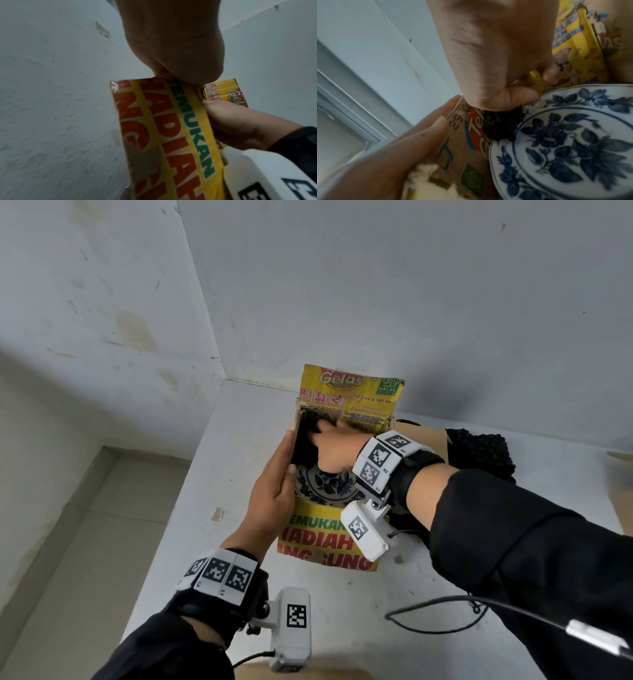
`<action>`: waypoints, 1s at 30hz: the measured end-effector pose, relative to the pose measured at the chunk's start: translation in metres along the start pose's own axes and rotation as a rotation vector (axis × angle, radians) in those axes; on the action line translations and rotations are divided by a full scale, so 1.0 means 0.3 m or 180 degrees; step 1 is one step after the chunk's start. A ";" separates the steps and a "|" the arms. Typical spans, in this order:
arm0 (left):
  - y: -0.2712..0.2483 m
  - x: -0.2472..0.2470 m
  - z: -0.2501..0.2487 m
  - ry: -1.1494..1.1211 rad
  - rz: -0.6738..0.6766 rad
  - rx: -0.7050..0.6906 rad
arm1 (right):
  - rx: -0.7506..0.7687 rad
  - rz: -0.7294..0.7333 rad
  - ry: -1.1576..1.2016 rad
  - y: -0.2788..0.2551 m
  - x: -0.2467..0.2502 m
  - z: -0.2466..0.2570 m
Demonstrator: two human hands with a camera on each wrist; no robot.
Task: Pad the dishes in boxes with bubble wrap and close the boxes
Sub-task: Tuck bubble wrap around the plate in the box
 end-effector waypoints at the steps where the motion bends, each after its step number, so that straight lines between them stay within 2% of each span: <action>1: -0.001 -0.001 0.004 -0.0112 0.0016 0.0073 | -0.0053 0.0055 -0.0176 0.005 -0.004 -0.001; 6: -0.006 0.011 0.002 -0.0926 0.0018 0.0558 | 0.0100 0.0253 -0.0731 0.030 -0.004 0.039; 10: -0.009 0.016 -0.013 -0.1238 0.0006 0.0813 | 0.0041 0.0359 -0.1064 0.052 0.020 0.053; 14: -0.007 0.029 -0.017 -0.1649 -0.0188 0.1021 | 0.0128 0.0451 -0.1047 0.085 0.022 0.063; 17: -0.004 0.030 -0.010 -0.1914 -0.0250 0.1189 | 0.0145 0.0136 -0.0636 0.054 0.054 0.038; 21: -0.002 0.027 0.001 -0.1969 -0.0264 0.1262 | 0.0338 -0.0906 -0.0042 -0.018 0.100 0.016; 23: -0.004 0.025 0.007 -0.1977 -0.0268 0.1266 | 0.0425 -0.1082 0.0370 -0.052 0.095 0.008; 25: -0.006 0.023 0.011 -0.1998 -0.0253 0.1283 | 0.0462 -0.0881 0.0349 -0.063 0.065 0.006; 30: -0.008 0.019 0.004 -0.1977 -0.0241 0.1251 | 0.0619 -0.0445 -0.0530 -0.042 -0.001 0.009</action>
Point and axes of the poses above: each hand's wrist, its own y-axis towards the middle knuckle, its own x-axis out of the back of the hand, z = x × y, the point moved 7 cm from there along y, towards the middle knuckle, and after that the axes turned 9 degrees about -y, right-handed, at the moved point
